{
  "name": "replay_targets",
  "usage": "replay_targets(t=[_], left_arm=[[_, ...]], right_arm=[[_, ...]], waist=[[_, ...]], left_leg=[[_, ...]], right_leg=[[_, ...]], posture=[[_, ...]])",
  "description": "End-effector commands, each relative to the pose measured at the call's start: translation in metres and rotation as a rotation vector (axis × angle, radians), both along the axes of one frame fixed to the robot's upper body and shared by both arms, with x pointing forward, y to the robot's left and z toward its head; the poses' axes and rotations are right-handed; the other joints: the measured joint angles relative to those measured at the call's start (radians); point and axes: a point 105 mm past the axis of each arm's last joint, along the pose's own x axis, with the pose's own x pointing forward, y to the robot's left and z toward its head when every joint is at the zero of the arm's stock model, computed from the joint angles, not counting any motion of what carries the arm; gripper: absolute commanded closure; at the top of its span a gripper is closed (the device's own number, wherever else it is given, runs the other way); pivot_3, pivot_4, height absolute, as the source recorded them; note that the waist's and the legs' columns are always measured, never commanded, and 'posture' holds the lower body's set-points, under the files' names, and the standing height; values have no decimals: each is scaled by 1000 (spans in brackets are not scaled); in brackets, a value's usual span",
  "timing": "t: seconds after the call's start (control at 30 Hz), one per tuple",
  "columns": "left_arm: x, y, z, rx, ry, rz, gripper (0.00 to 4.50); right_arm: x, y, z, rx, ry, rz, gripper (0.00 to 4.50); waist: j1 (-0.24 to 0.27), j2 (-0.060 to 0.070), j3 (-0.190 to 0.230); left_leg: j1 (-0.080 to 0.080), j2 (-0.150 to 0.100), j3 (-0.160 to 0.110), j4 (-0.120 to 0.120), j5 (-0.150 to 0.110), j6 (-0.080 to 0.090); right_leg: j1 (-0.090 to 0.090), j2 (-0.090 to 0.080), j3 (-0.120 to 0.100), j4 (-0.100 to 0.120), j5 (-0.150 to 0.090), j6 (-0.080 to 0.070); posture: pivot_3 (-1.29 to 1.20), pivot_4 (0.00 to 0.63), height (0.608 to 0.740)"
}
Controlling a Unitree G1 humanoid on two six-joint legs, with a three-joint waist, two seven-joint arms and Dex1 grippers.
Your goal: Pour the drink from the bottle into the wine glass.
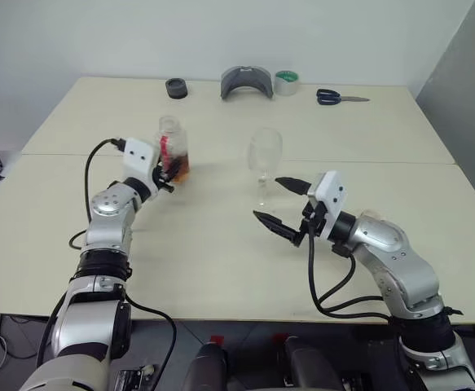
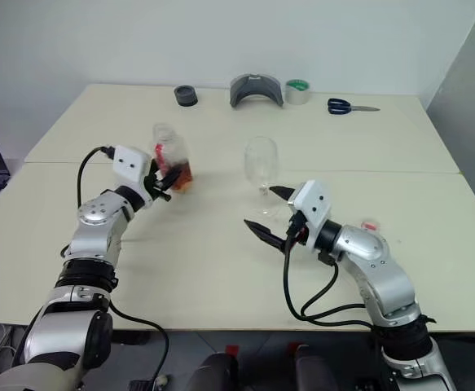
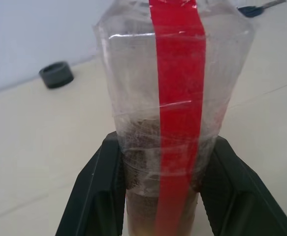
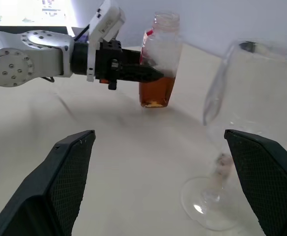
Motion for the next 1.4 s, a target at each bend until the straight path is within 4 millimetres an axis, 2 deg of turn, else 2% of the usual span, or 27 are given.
replay_targets(t=[0.03, 0.23, 0.47, 0.83, 1.13, 1.4], left_arm=[[-2, -27, 53, 109, -213, -63, 2812], [-2, -55, 72, 250, -344, -146, 2812], [-1, -78, 74, 401, -445, -233, 2812], [3, -89, 84, 585, -574, -244, 2812], [5, -92, 98, 721, -702, -187, 2812], [7, -93, 102, 803, -761, -155, 2812]], right_arm=[[3, -15, 21, 43, -71, -73, 0], [12, -27, 31, 53, -131, -168, 0], [11, -32, 40, 115, -129, -160, 0], [0, -26, 42, 123, -105, -109, 0], [0, -26, 43, 115, -108, -130, 0], [1, -26, 42, 106, -102, -133, 0]], waist=[[0, 0, 0], [-2, 0, 0], [-2, 0, 0], [-2, 0, 0], [-2, 0, 0], [-2, 0, 0]], left_leg=[[0, 0, 0, 0, 0, 0], [-1, 0, 2, 0, 0, 1], [-2, 0, 3, 0, -2, 3], [-10, -1, 2, 4, -2, 3], [-13, -2, 1, 10, -2, 4], [-13, -2, 1, 11, -2, 4]], right_leg=[[-1, 0, 0, 0, 0, 0], [-2, 1, 1, 1, 0, 0], [-3, 1, 2, 1, 0, 0], [-9, 1, 1, 2, 0, 0], [-9, 1, 1, 3, 2, 3], [-9, 1, 1, 3, 3, 4]], posture=[[0, 150, 740], [0, 150, 740], [0, 150, 740], [0, 150, 740], [0, 150, 740], [0, 150, 740]])
